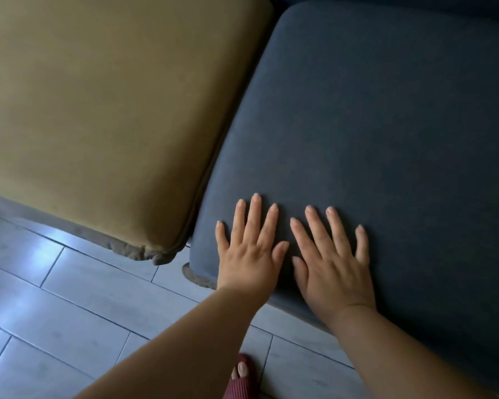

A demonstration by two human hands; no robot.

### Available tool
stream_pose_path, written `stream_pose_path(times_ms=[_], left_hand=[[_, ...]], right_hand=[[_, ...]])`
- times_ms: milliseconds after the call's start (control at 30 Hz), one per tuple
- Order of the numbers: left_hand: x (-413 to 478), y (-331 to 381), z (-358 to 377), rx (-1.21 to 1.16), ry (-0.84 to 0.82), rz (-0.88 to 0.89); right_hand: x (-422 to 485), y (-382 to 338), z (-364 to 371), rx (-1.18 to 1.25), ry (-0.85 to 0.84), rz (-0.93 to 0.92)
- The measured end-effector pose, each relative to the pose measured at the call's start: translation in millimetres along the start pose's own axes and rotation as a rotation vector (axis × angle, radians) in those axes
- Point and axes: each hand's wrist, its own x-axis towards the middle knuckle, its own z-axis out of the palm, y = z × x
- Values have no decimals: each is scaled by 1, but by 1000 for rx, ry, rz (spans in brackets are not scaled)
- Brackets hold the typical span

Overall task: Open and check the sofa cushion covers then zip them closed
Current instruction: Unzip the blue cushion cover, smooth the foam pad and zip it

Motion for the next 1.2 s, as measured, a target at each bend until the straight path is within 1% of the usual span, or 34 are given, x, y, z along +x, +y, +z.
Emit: stream_pose_path(times_ms=[233,300,400,467,533,600,667,700,767,833,1000,1100,1200], left_hand=[[3,1,5,21,10,8],[2,1,2,5,26,12],[-9,10,1,-101,79,-2],[-28,28,7,-170,168,93],[-53,54,20,-248,208,279],[-76,81,39,-260,248,436],[-90,89,54,-207,277,501],[-95,91,63,-167,278,523],[-102,90,80,-61,249,561],[-100,85,92,44,222,578],[-89,75,105,179,189,604],[-87,75,111,226,231,590],[-85,78,118,238,298,586]], right_hand=[[1,1,7,3,62,6],[2,1,1,52,70,6],[-9,10,-9,182,132,19],[-31,27,-15,266,194,142],[-69,49,-15,316,256,308],[-115,73,-9,353,284,392],[-145,80,-2,340,260,347],[-158,83,3,287,222,310],[-176,87,15,179,166,243],[-181,91,28,129,162,218],[-178,95,52,81,285,172],[-180,101,63,82,322,118],[-183,109,77,22,362,45]])
